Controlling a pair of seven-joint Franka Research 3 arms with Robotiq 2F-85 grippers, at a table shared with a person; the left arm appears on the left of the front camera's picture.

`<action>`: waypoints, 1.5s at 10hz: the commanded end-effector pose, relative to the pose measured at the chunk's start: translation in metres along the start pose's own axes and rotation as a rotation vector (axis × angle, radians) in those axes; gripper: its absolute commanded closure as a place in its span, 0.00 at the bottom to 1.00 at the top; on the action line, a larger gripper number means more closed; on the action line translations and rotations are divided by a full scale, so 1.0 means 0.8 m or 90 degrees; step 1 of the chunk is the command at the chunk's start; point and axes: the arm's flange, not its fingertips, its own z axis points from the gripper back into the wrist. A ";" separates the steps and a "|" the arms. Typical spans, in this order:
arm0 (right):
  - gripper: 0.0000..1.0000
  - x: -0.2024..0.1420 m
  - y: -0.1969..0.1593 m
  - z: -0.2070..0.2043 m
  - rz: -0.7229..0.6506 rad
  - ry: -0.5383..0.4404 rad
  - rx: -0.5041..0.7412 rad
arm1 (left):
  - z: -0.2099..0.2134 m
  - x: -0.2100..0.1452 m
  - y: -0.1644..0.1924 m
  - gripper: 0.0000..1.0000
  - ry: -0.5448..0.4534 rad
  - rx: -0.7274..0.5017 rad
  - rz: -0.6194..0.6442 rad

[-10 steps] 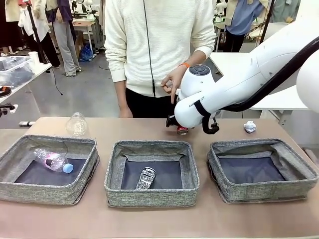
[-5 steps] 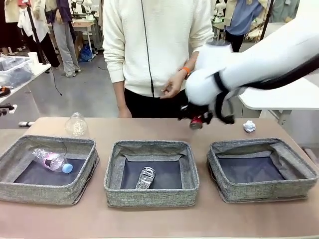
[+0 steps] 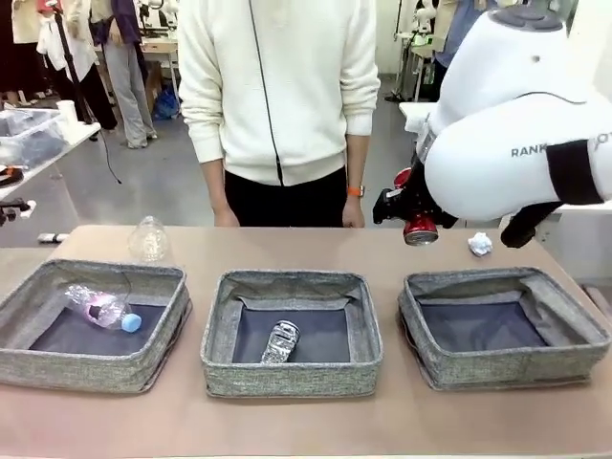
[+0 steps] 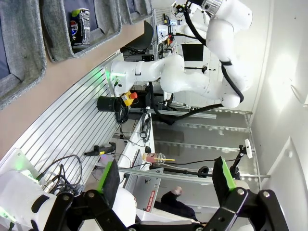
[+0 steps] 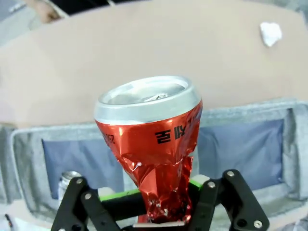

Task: Sort the waste into the appropriate baskets.
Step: Pick up the waste item pointed out by the person.

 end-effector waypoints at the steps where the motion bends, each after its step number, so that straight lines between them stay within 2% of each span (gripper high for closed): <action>1: 1.00 0.021 -0.011 -0.002 -0.026 0.008 0.006 | 0.000 -0.002 -0.002 0.00 -0.001 -0.001 -0.003; 3: 1.00 0.021 -0.011 -0.002 -0.026 0.008 0.006 | 0.000 -0.002 -0.002 0.00 -0.001 -0.001 -0.003; 4: 1.00 0.003 -0.003 -0.003 -0.010 0.001 -0.004 | 0.000 -0.002 -0.002 0.00 -0.001 -0.001 -0.003; 6: 1.00 0.008 0.024 0.051 -0.023 -0.022 0.067 | 0.000 -0.002 -0.002 0.00 -0.001 -0.001 -0.003; 8: 1.00 0.008 0.074 0.121 -0.113 0.038 0.027 | 0.000 -0.002 -0.002 0.00 -0.001 -0.001 -0.003; 10: 1.00 0.001 0.130 0.186 -0.052 0.085 0.075 | 0.000 -0.002 -0.002 0.00 -0.001 -0.001 -0.003; 12: 1.00 -0.013 0.187 0.245 -0.004 0.126 0.080 | 0.000 -0.002 -0.002 0.00 -0.001 -0.001 -0.003; 13: 1.00 -0.022 0.211 0.274 0.020 0.170 0.088 | 0.000 -0.002 -0.002 0.00 -0.001 -0.001 -0.003; 15: 1.00 -0.031 0.231 0.316 0.042 0.180 0.113 | 0.000 -0.002 -0.002 0.00 -0.001 -0.001 -0.003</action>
